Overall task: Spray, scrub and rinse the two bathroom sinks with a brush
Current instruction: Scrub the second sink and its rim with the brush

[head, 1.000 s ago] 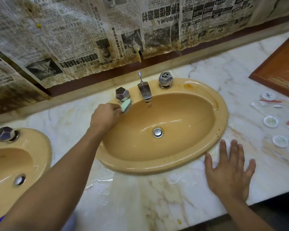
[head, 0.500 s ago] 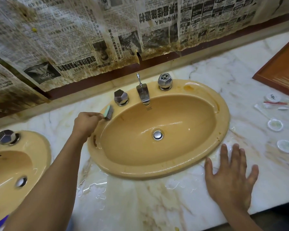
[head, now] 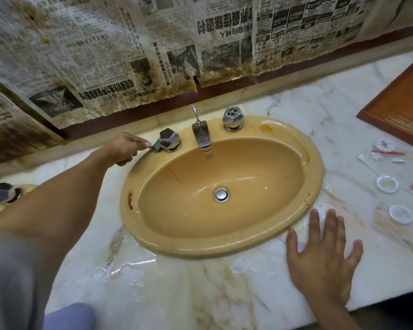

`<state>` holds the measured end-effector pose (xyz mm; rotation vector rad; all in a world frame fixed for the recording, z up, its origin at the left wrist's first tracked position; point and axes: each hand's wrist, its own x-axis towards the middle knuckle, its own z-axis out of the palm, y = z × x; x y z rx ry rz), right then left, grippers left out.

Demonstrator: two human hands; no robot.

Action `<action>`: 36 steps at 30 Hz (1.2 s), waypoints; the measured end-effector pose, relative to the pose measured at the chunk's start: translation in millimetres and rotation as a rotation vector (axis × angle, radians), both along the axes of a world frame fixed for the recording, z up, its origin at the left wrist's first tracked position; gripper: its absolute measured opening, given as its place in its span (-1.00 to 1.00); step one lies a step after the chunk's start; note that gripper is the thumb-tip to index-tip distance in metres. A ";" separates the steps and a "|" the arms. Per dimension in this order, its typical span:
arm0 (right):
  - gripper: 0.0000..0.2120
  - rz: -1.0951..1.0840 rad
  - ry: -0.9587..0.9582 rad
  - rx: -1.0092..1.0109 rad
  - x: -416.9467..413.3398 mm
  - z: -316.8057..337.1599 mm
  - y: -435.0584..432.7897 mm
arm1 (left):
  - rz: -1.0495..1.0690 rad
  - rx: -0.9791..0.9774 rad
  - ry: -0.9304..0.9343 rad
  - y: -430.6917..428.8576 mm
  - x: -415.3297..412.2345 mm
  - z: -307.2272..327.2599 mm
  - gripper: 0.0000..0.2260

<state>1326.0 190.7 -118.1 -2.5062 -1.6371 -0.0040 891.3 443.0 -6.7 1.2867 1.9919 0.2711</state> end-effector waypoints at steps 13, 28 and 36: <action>-0.29 0.008 0.015 -0.003 -0.2 1.8 -1.1 | 0.011 0.237 0.205 -74.0 25.0 -21.1 -0.78; -0.28 0.009 0.008 -0.023 -1.4 3.8 -2.1 | -0.130 0.326 0.559 -137.3 -25.7 -11.9 -0.75; -0.33 0.004 0.019 -0.048 -1.2 8.2 -2.5 | -0.049 0.271 0.686 -181.2 -9.7 -14.7 -0.77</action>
